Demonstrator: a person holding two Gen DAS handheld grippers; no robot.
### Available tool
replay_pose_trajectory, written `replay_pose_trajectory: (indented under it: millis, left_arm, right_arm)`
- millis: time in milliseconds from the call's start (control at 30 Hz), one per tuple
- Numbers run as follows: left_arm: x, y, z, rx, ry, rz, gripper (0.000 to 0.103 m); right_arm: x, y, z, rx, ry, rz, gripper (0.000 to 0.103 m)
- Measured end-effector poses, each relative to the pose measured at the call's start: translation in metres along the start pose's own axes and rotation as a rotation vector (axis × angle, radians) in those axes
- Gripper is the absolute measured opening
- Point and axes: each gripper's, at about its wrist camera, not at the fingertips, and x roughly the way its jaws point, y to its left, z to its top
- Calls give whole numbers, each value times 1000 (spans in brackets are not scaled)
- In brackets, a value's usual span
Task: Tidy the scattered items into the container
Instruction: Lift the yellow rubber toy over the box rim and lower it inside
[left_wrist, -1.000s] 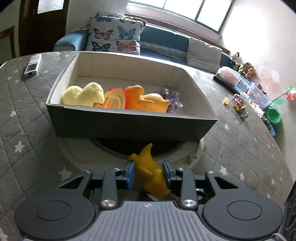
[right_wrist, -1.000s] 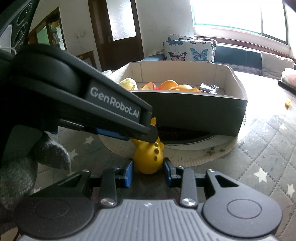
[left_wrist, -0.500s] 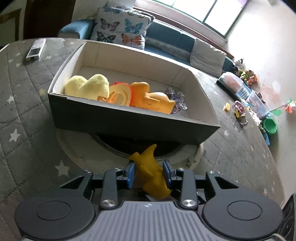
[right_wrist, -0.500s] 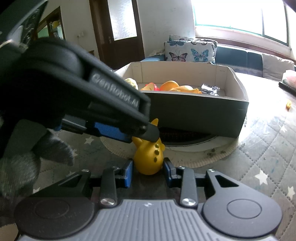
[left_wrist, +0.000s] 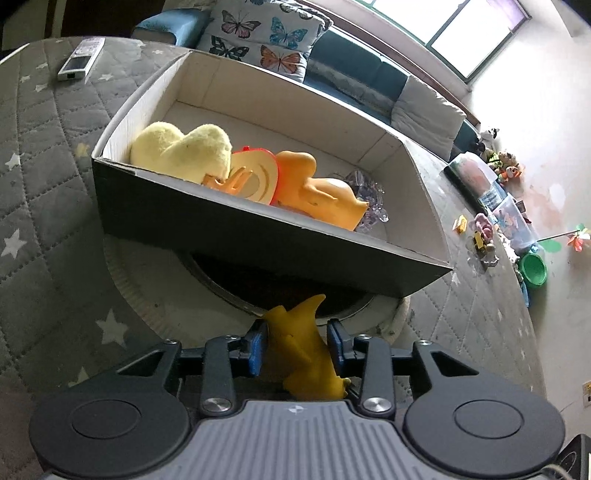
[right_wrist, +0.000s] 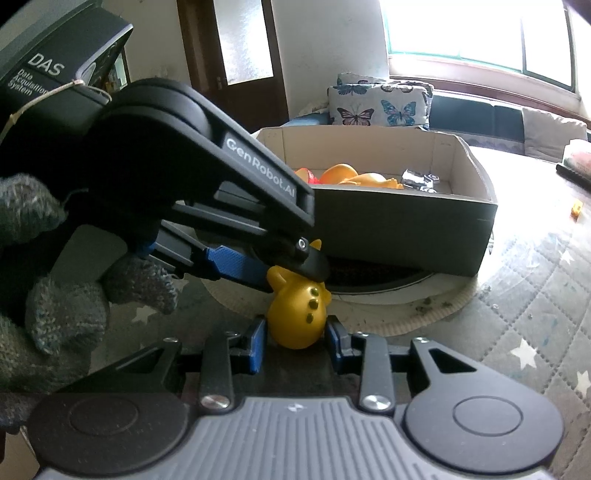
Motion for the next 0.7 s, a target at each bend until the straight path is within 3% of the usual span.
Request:
replay_pose_trajectory:
  millis: [300, 567, 700]
  left_arm:
    - [-35, -16, 7, 11, -84, -31, 37]
    - [-45, -35, 50, 18, -144, -69, 37]
    - [-35, -39, 70, 11, -160, -73, 36]
  right_arm:
    - [-28, 4, 16, -38, -82, -13, 33]
    - [-36, -7, 59, -82, -171, -44, 33]
    - [-23, -23, 83, -70, -169, -35, 33]
